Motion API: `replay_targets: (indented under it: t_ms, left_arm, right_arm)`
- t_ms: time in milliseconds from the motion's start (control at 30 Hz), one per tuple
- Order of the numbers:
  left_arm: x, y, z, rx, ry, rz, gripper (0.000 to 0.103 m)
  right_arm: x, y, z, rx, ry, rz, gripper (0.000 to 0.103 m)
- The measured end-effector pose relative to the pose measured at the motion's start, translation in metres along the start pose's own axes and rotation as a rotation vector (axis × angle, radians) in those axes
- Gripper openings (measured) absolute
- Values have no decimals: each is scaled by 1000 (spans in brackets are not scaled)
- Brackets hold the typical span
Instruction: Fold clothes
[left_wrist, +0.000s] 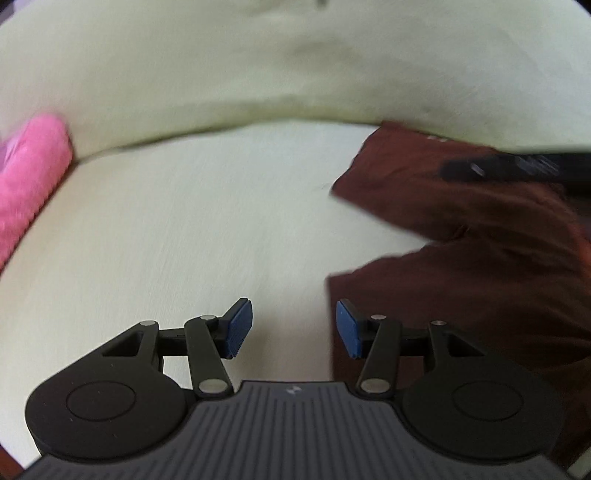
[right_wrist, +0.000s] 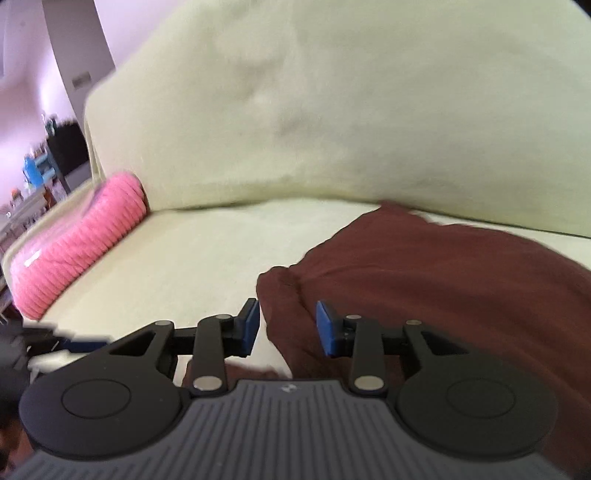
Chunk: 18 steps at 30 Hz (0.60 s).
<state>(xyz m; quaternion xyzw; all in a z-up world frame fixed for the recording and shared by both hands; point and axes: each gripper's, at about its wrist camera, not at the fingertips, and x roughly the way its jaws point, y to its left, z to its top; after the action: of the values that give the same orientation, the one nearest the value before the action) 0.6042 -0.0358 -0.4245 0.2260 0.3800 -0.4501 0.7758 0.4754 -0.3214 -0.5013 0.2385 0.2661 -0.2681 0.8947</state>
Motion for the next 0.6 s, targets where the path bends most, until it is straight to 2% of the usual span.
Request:
replay_targets:
  t_ms: [100,167,267,367,400,500,600]
  left_arm:
    - [5,16,-5,-35,41,-11,55]
    - [5,28,-9,-47,41,6,55]
    - [3,45,-9,-67,32,26,55]
    - [1,58,-5,-85,19,36,55]
    - [0,61,-3,-90,13,38,55]
    - [-1,62,1,-104,3,26,55]
    - [3,55,10,-123,3,-21,55]
  right_arm:
    - [39,0,-1,84,51,-82,31]
    - [59,4,-7,126,81,-73,31]
    - [58,38,-24,-16,108,63,32]
    - [39,69,-40,-126,124,188,28]
    - [33,71,-42,-136,104,184,28]
    - [27,61,-37,-113,23,63,32]
    - [47,53,-42,-56,78,70,32]
